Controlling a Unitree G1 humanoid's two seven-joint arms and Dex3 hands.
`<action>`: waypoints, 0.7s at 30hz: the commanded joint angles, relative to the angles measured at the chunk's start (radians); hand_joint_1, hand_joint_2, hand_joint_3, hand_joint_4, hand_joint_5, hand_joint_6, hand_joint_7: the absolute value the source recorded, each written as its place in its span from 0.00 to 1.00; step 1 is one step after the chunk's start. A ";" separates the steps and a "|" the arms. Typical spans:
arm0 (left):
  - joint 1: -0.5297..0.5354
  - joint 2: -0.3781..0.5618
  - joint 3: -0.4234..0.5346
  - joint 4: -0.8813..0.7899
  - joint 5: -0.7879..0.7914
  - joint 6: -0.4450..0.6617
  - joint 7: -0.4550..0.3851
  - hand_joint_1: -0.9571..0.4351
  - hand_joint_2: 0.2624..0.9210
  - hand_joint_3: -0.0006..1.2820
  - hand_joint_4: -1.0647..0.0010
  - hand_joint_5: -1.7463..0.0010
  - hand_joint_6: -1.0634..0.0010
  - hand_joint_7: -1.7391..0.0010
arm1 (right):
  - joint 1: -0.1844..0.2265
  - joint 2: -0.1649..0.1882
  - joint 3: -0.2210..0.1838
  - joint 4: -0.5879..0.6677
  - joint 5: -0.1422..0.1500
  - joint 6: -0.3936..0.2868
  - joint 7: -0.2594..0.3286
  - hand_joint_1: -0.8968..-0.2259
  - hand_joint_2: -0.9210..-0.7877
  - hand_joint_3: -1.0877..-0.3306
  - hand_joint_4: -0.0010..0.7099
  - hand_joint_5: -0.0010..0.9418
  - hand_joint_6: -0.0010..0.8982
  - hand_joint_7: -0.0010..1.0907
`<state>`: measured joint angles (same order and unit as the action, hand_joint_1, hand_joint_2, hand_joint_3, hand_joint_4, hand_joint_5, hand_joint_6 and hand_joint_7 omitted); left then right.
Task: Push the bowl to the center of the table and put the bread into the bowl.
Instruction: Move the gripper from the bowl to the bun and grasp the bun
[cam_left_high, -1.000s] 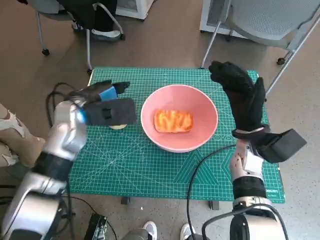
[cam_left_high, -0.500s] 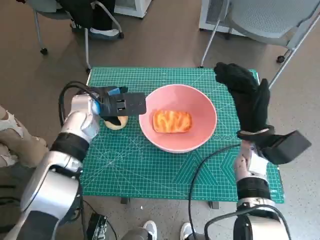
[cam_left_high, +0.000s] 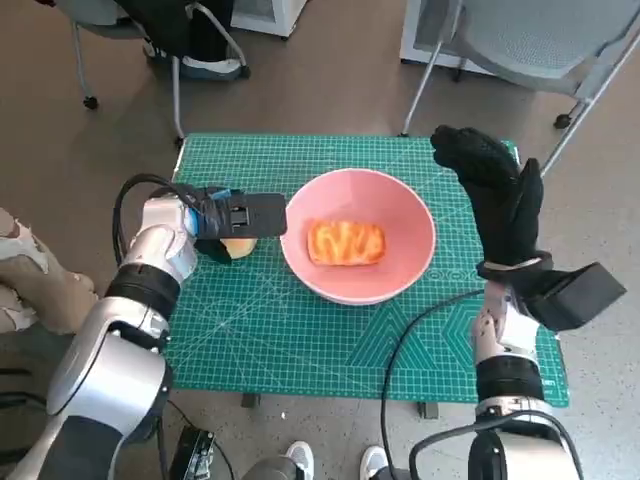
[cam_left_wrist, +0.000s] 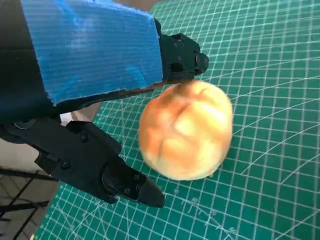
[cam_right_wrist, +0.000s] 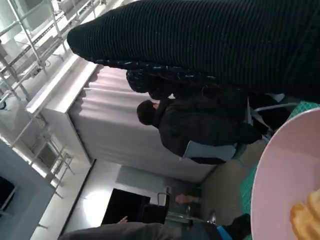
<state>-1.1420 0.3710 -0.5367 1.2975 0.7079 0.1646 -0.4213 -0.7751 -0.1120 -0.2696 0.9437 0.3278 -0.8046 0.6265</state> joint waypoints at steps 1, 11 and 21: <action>-0.027 -0.009 -0.006 0.009 0.001 -0.009 0.014 0.42 0.65 0.00 1.00 1.00 0.91 1.00 | 0.026 -0.004 0.003 0.005 -0.006 0.016 -0.010 0.32 0.00 0.39 0.24 0.00 0.04 0.43; -0.021 -0.014 -0.009 0.018 0.002 -0.014 0.028 0.41 0.66 0.00 1.00 1.00 0.91 1.00 | 0.028 -0.002 0.004 0.003 -0.004 0.018 -0.011 0.32 0.00 0.39 0.24 0.00 0.04 0.43; -0.014 -0.030 -0.023 0.035 0.008 -0.024 0.052 0.40 0.67 0.00 1.00 1.00 0.91 1.00 | 0.031 -0.005 0.004 0.004 -0.003 0.013 -0.006 0.32 0.00 0.39 0.24 0.00 0.04 0.43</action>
<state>-1.1420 0.3495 -0.5510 1.3212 0.7070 0.1454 -0.3793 -0.7698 -0.1121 -0.2672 0.9422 0.3280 -0.7994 0.6224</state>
